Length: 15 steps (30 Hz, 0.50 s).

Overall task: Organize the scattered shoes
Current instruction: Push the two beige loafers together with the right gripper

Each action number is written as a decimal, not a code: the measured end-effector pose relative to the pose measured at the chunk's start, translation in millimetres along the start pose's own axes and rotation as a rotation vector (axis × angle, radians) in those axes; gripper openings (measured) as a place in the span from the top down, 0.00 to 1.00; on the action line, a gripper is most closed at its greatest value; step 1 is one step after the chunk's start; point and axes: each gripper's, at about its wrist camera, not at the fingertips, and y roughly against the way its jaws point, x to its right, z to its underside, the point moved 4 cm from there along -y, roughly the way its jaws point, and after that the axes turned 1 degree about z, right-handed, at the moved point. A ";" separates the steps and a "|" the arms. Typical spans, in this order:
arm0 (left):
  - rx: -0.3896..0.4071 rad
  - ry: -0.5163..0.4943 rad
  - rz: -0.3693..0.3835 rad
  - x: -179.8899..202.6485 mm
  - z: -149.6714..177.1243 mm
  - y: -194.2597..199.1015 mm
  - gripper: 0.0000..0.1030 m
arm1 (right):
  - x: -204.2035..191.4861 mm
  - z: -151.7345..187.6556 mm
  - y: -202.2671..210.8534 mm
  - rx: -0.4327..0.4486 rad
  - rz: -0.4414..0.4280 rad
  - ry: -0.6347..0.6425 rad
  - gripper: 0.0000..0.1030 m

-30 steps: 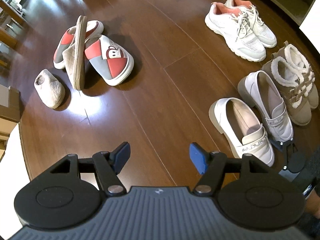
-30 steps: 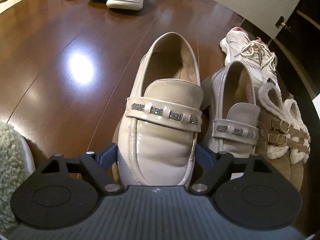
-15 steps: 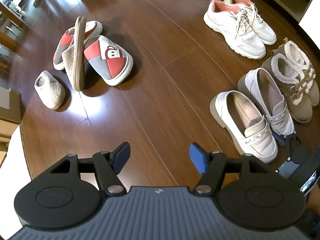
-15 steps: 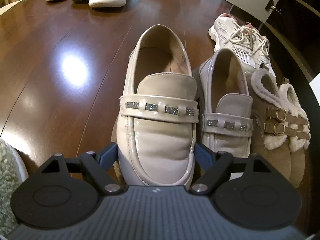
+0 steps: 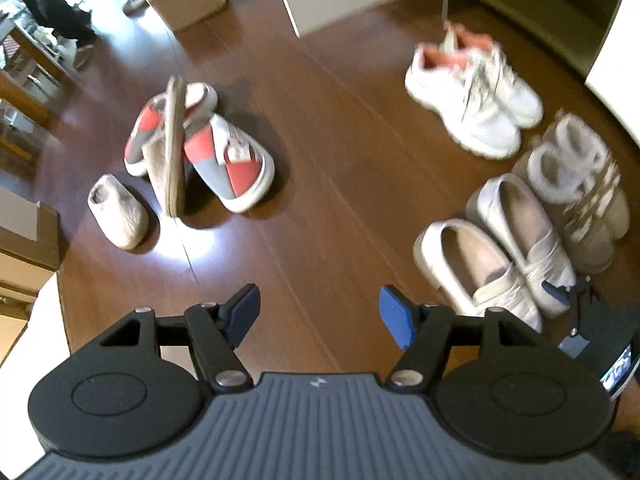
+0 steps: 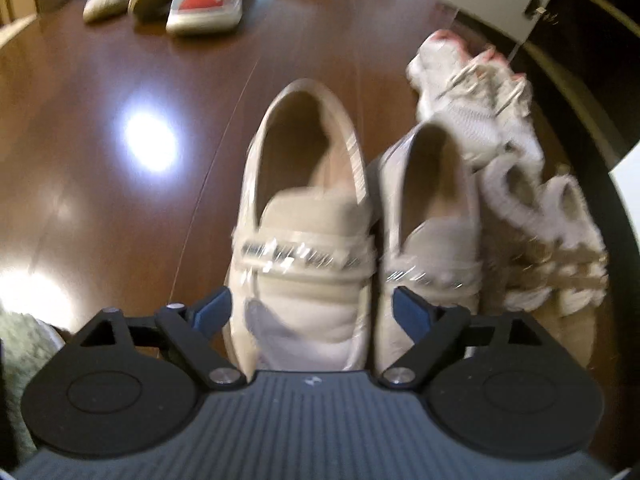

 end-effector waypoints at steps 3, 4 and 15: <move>0.023 0.022 -0.002 6.7 3.0 26.7 0.31 | 20.8 -5.7 23.1 -0.018 -0.033 -0.102 0.09; 0.036 0.031 0.006 9.5 5.2 36.1 0.31 | 28.7 -6.4 31.7 -0.026 -0.047 -0.137 0.08; 0.042 0.163 0.106 64.4 63.9 85.3 0.30 | 94.9 -2.7 124.9 0.001 -0.051 -0.350 0.04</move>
